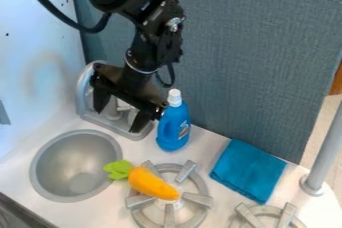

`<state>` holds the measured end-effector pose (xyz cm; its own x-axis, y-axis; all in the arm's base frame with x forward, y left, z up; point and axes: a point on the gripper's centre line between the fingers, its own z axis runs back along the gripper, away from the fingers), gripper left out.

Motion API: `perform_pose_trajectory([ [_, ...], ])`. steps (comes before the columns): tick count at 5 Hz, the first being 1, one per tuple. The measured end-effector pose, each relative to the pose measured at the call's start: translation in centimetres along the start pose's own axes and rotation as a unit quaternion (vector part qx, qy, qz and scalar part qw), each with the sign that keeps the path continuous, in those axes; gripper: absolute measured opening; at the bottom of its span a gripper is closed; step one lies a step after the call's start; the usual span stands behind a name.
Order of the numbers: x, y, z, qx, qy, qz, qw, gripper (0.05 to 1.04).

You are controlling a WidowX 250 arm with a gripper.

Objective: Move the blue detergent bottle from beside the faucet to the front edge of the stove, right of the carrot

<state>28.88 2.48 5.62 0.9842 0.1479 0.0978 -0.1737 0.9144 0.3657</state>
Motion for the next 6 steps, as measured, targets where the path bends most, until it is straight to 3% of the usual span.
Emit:
perform_pose_trajectory([
  [1, 2.0, 0.4, -0.4, -0.030, -0.002, -0.001, 0.9996, 1.009],
  [3, 5.9, -1.1, -0.4, -0.047, 0.007, 0.000, 0.9989, 1.009],
  [4, 7.9, -2.3, -0.6, -0.073, 0.017, -0.018, 0.9970, 1.009],
  [6, 10.5, -2.0, -2.3, -0.112, 0.016, -0.025, 0.9932, 1.009],
])
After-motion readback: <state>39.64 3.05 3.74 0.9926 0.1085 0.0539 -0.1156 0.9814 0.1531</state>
